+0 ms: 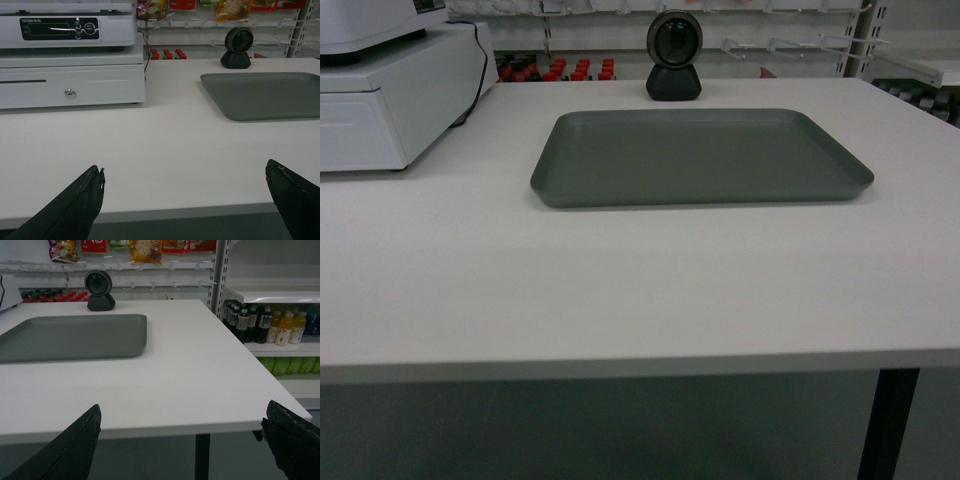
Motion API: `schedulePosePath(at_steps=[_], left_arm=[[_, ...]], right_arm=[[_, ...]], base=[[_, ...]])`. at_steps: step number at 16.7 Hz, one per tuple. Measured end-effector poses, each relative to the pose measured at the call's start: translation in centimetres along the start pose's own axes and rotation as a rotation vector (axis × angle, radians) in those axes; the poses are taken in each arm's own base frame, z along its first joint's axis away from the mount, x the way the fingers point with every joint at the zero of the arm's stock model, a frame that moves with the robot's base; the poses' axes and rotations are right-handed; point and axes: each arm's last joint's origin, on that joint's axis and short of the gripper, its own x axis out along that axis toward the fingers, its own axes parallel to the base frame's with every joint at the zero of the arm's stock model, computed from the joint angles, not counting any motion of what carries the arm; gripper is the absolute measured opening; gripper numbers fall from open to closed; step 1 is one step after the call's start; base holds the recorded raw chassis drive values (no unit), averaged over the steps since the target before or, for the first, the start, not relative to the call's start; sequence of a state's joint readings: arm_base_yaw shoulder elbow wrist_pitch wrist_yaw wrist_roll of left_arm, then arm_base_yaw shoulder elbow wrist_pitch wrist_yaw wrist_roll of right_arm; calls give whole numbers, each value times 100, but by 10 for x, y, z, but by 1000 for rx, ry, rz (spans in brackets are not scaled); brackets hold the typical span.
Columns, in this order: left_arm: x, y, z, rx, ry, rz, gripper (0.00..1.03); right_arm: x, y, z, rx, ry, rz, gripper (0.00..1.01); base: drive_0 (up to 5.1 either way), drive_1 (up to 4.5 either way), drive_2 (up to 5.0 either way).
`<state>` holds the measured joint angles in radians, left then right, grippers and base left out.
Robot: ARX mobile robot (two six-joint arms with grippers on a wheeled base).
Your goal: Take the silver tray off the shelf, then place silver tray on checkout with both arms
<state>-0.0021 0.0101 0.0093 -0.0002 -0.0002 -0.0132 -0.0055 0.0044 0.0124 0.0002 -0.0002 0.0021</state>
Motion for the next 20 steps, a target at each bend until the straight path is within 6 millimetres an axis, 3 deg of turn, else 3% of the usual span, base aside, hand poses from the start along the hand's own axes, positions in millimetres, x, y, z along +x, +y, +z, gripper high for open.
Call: schedulePosePath(at_steps=[7,20], left_arm=[[0,0,-1,0,7,0,98],[0,0,0,0,0,0,98]], right_arm=[[0,0,0,0,6,0,98],[0,0,0,0,0,0,98]], base=[[-13,-432,406],[0,0,0]])
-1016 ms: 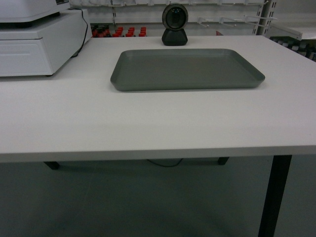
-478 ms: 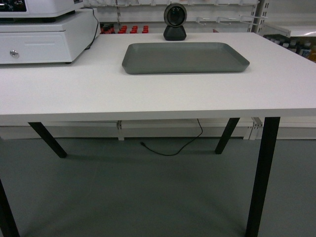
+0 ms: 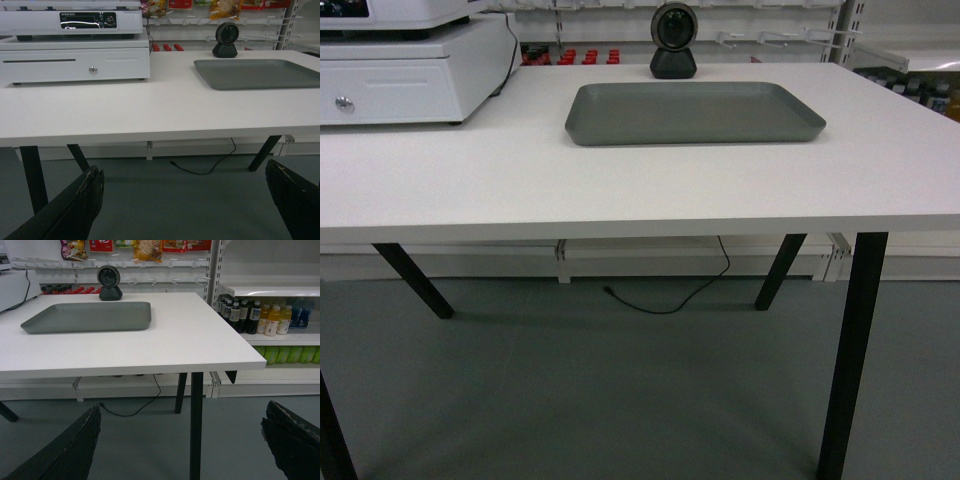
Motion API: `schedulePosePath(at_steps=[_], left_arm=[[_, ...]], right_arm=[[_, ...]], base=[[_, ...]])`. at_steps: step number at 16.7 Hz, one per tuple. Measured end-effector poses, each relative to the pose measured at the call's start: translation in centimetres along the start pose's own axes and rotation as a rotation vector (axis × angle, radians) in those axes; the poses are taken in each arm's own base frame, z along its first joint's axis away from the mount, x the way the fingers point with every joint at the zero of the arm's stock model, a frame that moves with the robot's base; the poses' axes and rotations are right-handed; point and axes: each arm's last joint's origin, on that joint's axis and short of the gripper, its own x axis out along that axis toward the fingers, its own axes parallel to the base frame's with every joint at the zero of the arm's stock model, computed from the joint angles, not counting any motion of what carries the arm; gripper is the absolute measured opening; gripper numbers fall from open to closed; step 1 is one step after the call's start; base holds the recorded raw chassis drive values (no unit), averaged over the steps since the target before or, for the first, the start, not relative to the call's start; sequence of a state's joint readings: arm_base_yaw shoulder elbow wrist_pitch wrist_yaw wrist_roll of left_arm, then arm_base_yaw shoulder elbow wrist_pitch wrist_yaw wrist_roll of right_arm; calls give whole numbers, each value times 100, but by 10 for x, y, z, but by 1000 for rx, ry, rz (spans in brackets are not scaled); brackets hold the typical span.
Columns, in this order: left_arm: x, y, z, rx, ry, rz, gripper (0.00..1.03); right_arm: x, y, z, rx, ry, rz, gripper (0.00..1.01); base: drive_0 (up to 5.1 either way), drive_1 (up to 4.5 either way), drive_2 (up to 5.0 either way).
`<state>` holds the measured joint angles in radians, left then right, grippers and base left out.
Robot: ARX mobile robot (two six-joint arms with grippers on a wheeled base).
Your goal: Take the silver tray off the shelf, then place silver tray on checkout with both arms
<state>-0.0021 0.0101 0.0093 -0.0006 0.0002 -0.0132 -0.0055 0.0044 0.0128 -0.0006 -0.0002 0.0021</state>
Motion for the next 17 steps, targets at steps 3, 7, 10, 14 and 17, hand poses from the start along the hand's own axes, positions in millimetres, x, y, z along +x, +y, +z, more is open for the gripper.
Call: schedulePosePath(at_steps=[3,7,10,14,17], left_arm=[[0,0,0,0,1,0,98],[0,0,0,2,2,0,98],[0,0,0,3,3,0,98],[0,0,0,3,4,0,98],[0,0,0,3,3,1,98]], right_arm=[[0,0,0,0,2,0,98],[0,0,0,0,2,0,98],[0,0,0,-1,2,0,98],[0,0,0,-1,3,1,98],[0,0,0,-3,3,1,98]], base=[[0,0,0],[0,0,0],[0,0,0],[0,0,0],[0,0,0]])
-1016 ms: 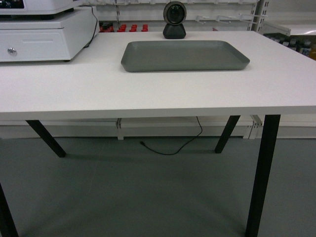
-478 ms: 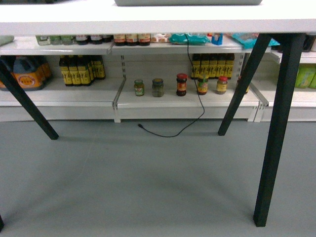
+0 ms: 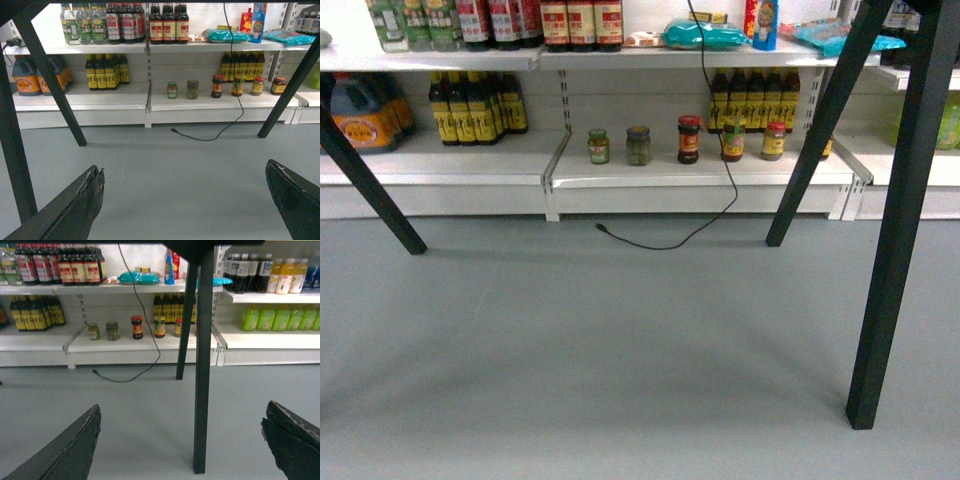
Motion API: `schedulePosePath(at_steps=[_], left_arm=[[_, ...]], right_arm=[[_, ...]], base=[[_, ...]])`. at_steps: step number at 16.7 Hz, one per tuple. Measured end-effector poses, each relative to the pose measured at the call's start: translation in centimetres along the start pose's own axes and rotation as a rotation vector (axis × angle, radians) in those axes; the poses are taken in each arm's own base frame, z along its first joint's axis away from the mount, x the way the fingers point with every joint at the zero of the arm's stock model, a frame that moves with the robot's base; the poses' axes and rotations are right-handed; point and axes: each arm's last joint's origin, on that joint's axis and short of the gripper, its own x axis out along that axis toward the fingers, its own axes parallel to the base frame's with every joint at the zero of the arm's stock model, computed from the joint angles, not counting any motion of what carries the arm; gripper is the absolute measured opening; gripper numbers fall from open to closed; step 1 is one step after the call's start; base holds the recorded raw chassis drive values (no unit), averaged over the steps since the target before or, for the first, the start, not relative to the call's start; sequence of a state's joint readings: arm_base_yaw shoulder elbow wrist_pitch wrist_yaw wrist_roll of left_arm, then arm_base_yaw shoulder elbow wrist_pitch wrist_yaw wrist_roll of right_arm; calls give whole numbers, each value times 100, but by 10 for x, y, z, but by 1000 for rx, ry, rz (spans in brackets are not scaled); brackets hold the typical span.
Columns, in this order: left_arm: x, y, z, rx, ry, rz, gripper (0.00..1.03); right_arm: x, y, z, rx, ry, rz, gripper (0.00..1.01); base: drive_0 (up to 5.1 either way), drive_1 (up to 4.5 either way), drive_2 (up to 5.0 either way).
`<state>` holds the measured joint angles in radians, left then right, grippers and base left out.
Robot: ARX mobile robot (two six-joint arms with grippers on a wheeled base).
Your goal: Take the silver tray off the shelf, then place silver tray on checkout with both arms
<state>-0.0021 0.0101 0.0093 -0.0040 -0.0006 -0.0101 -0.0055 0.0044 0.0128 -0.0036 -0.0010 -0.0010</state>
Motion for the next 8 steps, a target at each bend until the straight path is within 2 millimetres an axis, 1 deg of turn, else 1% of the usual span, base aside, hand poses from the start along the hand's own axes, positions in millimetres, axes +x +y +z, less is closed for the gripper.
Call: schedulePosePath(at_steps=[8], left_arm=[[0,0,0,1,1,0,98]], right_arm=[[0,0,0,0,2,-1,98]], base=[[0,0,0]])
